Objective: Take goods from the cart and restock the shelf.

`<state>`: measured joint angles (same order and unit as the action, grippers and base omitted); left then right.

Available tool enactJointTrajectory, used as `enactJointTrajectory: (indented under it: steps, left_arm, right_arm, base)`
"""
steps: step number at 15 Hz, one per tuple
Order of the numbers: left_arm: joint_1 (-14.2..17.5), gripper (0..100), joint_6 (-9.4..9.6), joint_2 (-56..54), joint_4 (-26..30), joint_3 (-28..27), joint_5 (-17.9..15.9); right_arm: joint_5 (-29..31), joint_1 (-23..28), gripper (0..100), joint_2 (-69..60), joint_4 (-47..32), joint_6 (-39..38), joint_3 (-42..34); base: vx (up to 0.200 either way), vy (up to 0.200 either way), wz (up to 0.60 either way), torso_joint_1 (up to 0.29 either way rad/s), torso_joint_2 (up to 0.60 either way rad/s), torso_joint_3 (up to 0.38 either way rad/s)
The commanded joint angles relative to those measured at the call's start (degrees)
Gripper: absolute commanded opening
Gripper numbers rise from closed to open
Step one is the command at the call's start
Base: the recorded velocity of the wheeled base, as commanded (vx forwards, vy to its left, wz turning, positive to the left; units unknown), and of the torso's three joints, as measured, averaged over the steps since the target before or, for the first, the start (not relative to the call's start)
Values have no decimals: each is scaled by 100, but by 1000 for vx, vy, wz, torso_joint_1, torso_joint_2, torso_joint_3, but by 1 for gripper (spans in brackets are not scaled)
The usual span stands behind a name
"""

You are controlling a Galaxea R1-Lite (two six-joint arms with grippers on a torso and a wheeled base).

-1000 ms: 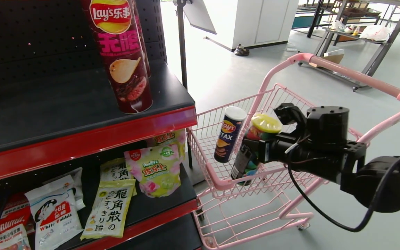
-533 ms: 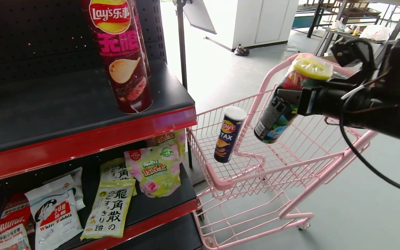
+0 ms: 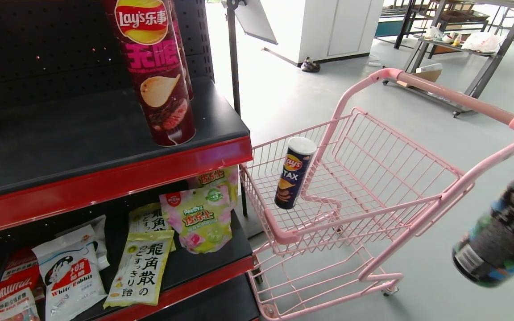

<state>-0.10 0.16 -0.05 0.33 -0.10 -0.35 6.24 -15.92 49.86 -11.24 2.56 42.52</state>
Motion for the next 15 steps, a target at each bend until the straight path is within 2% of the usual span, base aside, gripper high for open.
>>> enactJointTrajectory:
  steps: [1,3,7,15]
  left_arm:
    - [1,100,2,5,2,1,0]
    - [1,100,2,5,2,1,0]
    - [1,100,2,5,2,1,0]
    - [1,100,2,5,2,1,0]
  right_arm:
    - [193,1030,0,-1295,-344,412,-895]
    - [149,1232,0,-1268,-344,526,-877]
    - [-88,1205,0,-1145,-335,535,-728]
    - [-53,1241,0,-1048,-317,632,-719]
  base:
    - [0,0,0,0,0,0]
    - [0,0,0,0,0,0]
    - [0,0,0,26,-115,-79]
    - [0,0,0,20,-62,-43]
